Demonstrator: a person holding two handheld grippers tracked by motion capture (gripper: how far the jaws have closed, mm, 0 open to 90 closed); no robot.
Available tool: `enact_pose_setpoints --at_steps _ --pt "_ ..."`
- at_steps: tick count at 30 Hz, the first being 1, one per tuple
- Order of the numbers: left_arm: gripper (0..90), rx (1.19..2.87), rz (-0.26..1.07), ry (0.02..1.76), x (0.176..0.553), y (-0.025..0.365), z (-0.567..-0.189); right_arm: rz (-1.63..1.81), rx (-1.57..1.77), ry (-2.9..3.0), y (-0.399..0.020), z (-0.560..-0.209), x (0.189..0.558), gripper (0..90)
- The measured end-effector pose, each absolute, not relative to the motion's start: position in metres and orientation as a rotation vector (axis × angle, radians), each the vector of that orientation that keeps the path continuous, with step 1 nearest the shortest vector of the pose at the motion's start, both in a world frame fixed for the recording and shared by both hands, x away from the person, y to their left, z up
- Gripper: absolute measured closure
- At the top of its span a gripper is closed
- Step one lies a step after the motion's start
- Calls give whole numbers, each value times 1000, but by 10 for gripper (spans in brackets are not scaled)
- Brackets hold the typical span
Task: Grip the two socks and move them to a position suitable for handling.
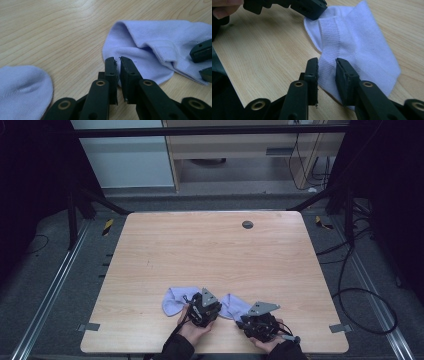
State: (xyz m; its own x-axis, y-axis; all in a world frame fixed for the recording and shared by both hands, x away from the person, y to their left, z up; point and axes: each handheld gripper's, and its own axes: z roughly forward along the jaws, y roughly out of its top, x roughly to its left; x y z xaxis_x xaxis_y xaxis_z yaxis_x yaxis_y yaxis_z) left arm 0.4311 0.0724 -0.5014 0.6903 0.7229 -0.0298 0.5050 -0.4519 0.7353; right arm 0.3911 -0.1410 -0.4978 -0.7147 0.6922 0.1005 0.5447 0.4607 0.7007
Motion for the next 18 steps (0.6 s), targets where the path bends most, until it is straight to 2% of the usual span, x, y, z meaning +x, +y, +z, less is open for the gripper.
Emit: enact_pose_setpoints --at_steps 6,18 --pt "876 2144 373 939 430 72 -502 1103 1089 2529 -140 -498 392 847" --pt "887 2148 360 919 430 75 -502 1255 1129 2448 -154 -480 394 867"
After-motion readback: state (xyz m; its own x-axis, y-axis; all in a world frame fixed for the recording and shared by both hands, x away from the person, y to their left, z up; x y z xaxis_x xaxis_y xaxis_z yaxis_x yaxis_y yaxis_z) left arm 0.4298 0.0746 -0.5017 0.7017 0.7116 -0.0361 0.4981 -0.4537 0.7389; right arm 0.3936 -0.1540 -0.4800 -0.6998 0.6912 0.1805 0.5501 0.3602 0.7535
